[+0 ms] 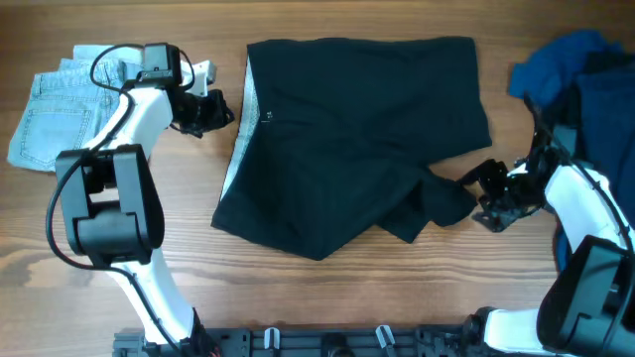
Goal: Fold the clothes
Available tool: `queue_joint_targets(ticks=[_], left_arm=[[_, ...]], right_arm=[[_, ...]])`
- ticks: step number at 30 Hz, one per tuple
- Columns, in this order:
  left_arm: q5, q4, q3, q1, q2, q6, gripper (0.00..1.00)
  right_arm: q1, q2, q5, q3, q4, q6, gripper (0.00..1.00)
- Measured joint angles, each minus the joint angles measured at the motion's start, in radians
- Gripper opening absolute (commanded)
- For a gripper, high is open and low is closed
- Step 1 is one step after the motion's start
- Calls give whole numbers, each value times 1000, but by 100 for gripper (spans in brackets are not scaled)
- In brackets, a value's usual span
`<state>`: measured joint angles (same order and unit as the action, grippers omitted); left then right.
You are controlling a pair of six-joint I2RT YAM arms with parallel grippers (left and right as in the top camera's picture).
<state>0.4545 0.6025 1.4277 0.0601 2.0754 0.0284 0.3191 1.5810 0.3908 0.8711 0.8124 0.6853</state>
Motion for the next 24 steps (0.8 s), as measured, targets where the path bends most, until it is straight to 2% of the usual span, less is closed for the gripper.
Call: queue_joint_targets(ticks=[4,9,10,11,15,21,24], left_arm=[[0,0,0,0,0,0,15],[0,0,0,0,0,0,15],[0,0,0,0,0,0,15],[0,0,0,0,0,0,16],[0,0,0,0,0,0,16],[0,0,0,0,0,0,16],[0,-2,0,0,0,0,16]], right_arm=[[0,0,-7,-9,-39,14,50],[0,0,-14,-9,-40,27,51],[0,0,-15,-9,-40,30,37],[0,0,-15,-9,-40,33,4],[0,0,-22,-11,-65,44,4],[6,0,-110,-1,-154,-182,4],[17,0,-149,101,-211,-322,4]])
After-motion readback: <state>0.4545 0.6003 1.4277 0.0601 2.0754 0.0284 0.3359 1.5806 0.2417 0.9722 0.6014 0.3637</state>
